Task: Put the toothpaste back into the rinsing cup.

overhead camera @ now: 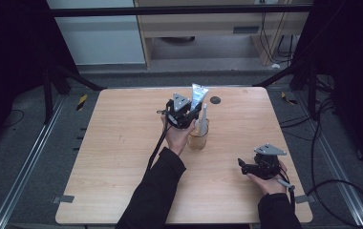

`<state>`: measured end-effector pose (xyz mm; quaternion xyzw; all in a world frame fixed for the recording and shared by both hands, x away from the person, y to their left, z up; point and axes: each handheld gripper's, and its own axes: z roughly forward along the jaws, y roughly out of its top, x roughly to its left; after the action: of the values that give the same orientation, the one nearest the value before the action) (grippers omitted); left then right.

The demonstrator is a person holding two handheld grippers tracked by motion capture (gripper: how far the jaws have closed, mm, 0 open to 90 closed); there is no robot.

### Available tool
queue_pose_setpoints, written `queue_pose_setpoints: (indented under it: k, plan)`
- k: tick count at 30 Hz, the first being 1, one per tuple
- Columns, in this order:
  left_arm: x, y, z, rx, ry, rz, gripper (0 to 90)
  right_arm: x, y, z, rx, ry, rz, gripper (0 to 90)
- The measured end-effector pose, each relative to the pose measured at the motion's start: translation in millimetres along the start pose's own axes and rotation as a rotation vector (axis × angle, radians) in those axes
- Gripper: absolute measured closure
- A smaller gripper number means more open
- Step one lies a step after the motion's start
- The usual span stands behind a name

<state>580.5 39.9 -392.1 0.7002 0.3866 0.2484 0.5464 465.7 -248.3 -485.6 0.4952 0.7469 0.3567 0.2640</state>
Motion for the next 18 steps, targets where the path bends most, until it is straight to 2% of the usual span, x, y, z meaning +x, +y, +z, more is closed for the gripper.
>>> queue_pose_setpoints:
  k: [11, 18]
  plan:
    - [-0.2, -11.9, 7.3, 0.021, -0.017, -0.001, 69.2, 1.2, -0.4, 1.0, 0.006, 0.003, -0.001, 15.5]
    - [-2.1, -19.1, 11.4, 0.058, -0.025, 0.012, 68.4, 1.0, -0.7, 1.4, 0.01, 0.0, -0.001, 15.5]
